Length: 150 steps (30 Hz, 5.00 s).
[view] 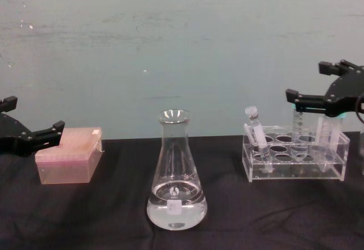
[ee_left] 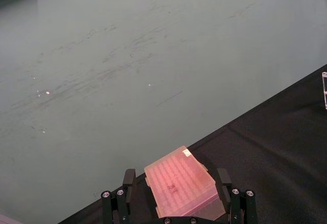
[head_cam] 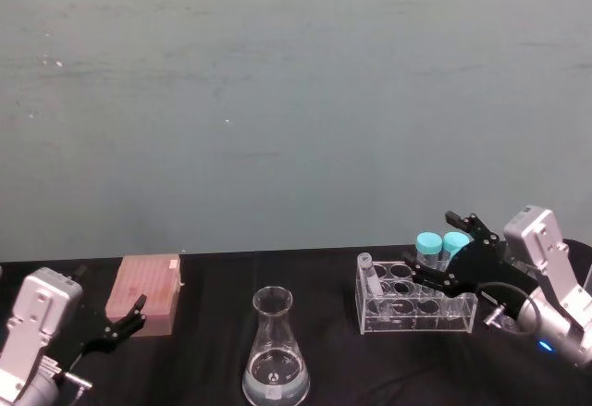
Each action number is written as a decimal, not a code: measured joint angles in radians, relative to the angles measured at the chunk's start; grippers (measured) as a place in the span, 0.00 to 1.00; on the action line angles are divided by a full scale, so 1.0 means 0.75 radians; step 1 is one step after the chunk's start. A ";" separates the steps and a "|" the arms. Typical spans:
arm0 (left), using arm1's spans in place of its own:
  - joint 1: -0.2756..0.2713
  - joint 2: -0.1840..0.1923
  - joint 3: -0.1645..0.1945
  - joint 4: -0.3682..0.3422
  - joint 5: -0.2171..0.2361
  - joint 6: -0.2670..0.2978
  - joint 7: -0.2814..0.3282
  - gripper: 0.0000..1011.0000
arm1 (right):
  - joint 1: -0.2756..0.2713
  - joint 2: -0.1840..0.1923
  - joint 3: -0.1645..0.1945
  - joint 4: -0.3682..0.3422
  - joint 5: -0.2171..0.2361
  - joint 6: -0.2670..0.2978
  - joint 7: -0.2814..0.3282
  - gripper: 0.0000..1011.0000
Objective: Pour the liquid from the test tube into the beaker using one hand.
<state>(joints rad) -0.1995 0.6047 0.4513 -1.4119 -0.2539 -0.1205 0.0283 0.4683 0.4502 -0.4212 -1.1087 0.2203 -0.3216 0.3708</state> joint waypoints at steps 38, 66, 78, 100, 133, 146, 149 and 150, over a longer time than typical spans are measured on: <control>0.000 0.000 0.000 0.000 0.000 0.000 0.000 0.99 | 0.227 -0.216 -0.010 0.412 0.007 -0.047 0.354 0.99; 0.000 0.000 0.000 0.000 0.000 0.000 0.000 0.99 | 0.334 -0.295 -0.002 0.667 -0.043 -0.088 0.402 0.99; 0.000 0.000 0.000 0.000 0.000 0.000 0.000 0.99 | 0.362 -0.309 -0.004 0.717 -0.069 -0.076 0.402 0.99; 0.000 0.000 0.000 0.000 0.000 0.000 0.000 0.99 | 0.399 -0.338 0.015 0.798 -0.091 -0.078 0.409 0.99; 0.000 0.000 0.000 0.000 0.000 0.000 0.000 0.99 | 0.405 -0.344 0.023 0.816 -0.090 -0.085 0.411 0.81; 0.000 0.000 0.000 0.000 0.000 0.000 0.000 0.99 | 0.404 -0.344 0.022 0.816 -0.090 -0.085 0.411 0.39; 0.000 0.000 0.000 0.000 0.000 0.000 0.000 0.99 | 0.404 -0.344 0.022 0.816 -0.090 -0.085 0.411 0.33; 0.000 0.000 0.000 0.000 0.000 0.000 0.000 0.99 | 0.404 -0.344 0.022 0.816 -0.090 -0.085 0.411 0.27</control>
<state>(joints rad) -0.1995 0.6047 0.4514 -1.4119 -0.2539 -0.1205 0.0282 0.7715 0.1922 -0.4043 -0.4966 0.1528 -0.3852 0.6789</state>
